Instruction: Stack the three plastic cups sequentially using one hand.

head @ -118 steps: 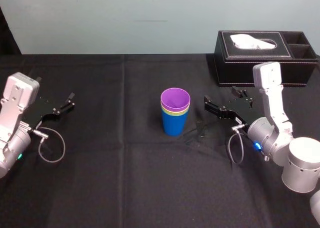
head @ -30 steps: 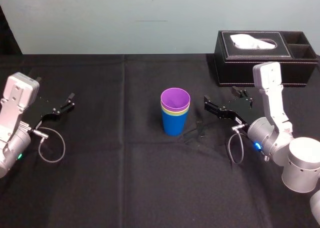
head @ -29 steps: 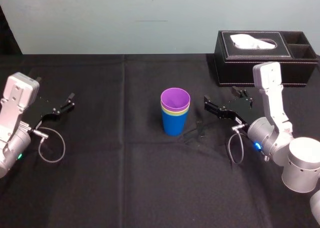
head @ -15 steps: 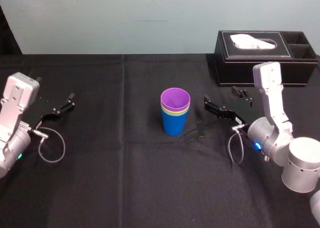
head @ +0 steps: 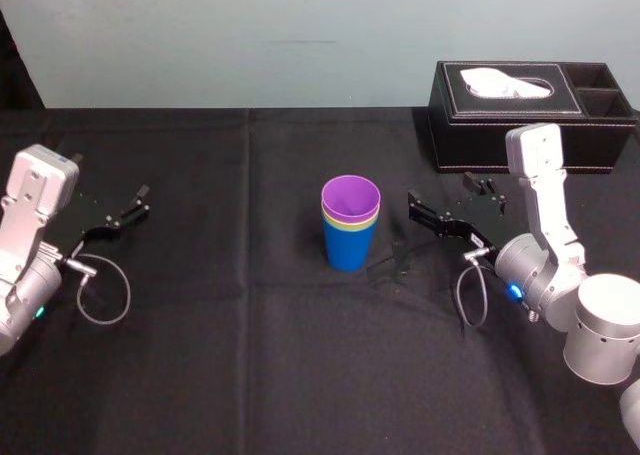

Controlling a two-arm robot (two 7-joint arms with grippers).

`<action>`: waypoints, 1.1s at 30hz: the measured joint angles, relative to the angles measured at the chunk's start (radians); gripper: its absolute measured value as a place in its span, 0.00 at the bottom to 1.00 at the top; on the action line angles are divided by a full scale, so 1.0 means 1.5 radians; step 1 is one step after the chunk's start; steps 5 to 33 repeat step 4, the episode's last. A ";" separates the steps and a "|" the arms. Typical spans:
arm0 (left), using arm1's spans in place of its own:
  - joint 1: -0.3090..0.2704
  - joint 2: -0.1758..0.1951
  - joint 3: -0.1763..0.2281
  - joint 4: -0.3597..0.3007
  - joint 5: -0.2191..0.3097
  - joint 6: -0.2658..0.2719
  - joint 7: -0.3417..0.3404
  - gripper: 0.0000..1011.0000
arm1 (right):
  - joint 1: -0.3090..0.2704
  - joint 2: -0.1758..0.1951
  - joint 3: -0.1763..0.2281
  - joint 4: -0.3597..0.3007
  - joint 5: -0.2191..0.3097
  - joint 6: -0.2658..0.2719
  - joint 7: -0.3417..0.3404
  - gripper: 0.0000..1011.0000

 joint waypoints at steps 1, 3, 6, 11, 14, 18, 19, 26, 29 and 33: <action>0.000 0.000 0.000 0.000 0.000 0.000 0.000 1.00 | 0.000 0.000 0.000 0.000 0.000 0.000 0.000 0.99; 0.000 0.000 0.000 0.000 0.000 0.000 0.000 1.00 | 0.000 0.000 0.000 0.000 0.000 0.000 0.000 0.99; 0.000 0.000 0.000 0.000 0.000 0.000 0.000 1.00 | 0.000 0.000 0.000 0.000 0.000 0.000 0.000 0.99; 0.000 0.000 0.000 0.000 0.000 0.000 0.000 1.00 | 0.000 0.000 0.000 0.000 0.000 0.000 0.000 0.99; 0.000 0.000 0.000 0.000 0.000 0.000 0.000 1.00 | 0.000 0.000 0.000 0.000 0.000 0.000 0.000 0.99; 0.000 0.000 0.000 0.000 0.000 0.000 0.000 1.00 | 0.000 0.000 0.000 0.000 0.000 0.000 0.000 0.99; 0.000 0.000 0.000 0.000 0.000 0.000 0.000 1.00 | 0.000 0.000 0.000 0.000 0.000 0.000 0.000 0.99; 0.000 0.000 0.000 0.000 0.000 0.000 0.000 1.00 | 0.000 0.000 0.000 0.000 0.000 0.000 0.000 0.99; 0.000 0.000 0.000 0.000 0.000 0.000 0.000 1.00 | 0.000 0.000 0.000 0.000 0.000 0.000 0.000 0.99; 0.000 0.000 0.000 0.000 0.000 0.000 0.000 1.00 | 0.000 0.000 0.000 0.000 0.000 0.000 0.000 0.99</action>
